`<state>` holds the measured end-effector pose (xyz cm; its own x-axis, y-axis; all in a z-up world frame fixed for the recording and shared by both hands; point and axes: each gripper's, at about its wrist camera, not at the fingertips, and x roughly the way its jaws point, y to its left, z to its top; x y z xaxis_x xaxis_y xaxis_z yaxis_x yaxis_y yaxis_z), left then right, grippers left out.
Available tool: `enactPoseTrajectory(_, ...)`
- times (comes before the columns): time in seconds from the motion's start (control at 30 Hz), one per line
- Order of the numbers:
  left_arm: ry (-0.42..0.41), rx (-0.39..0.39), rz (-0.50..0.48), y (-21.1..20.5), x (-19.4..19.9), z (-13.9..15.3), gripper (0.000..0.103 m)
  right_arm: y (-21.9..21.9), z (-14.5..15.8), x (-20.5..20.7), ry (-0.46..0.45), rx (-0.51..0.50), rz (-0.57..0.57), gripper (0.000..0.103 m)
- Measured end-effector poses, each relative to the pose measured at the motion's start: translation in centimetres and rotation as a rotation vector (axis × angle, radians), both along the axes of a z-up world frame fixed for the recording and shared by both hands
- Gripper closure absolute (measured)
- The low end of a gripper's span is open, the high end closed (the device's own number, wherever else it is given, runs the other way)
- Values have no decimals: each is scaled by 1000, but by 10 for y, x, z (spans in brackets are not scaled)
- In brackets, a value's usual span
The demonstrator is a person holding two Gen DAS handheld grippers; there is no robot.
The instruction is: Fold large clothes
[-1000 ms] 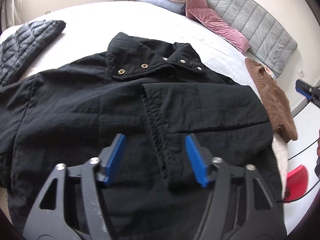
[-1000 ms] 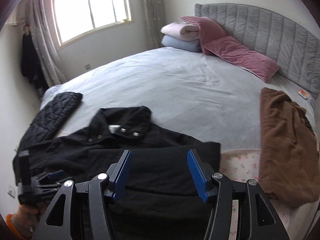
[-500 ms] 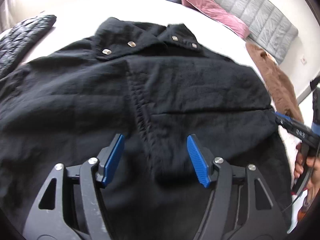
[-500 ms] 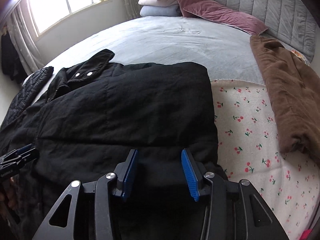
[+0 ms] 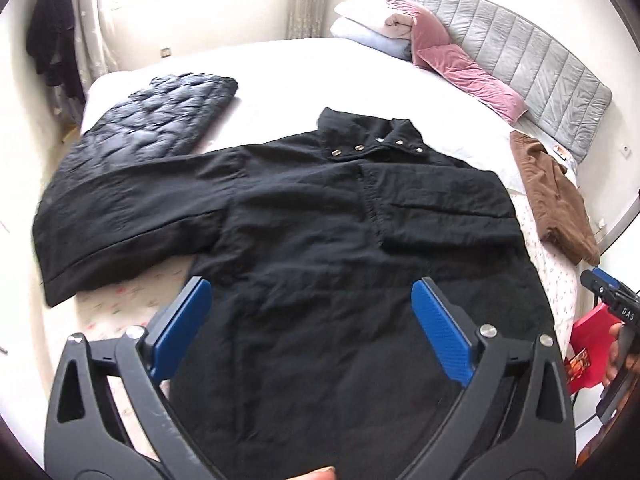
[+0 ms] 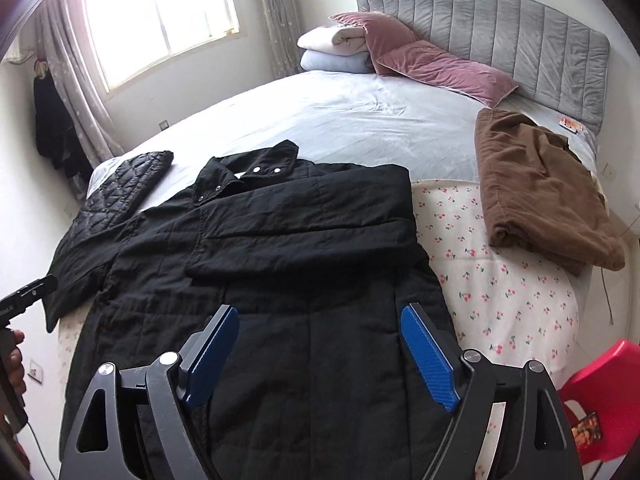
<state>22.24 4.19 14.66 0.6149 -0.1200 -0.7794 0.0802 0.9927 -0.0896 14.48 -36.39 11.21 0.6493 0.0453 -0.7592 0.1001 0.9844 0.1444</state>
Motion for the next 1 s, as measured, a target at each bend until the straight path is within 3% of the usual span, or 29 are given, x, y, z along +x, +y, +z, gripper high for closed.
enactPoseTrajectory(0.17,15,-34,114,61,-35,4,3,24,0,-27,-2,-21,3,14)
enactPoseTrajectory(0.33,53,-122,214,136,-38,-17,3,46,-22,-27,9,2,16,13)
enactPoseTrajectory(0.53,99,-329,329,225,-13,-64,3,52,-47,-5,-42,33,26,13)
enactPoseTrajectory(0.77,60,-574,478,290,29,-131,4,53,-65,20,-40,48,-17,13)
enactPoseTrajectory(0.83,51,-652,568,305,36,-154,4,56,-70,28,-38,60,-2,13)
enactPoseTrajectory(0.9,33,-747,654,315,40,-177,7,62,-74,33,-39,51,28,13)
enactPoseTrajectory(1.0,-79,-782,738,321,39,-186,13,71,-77,36,-44,-16,48,13)
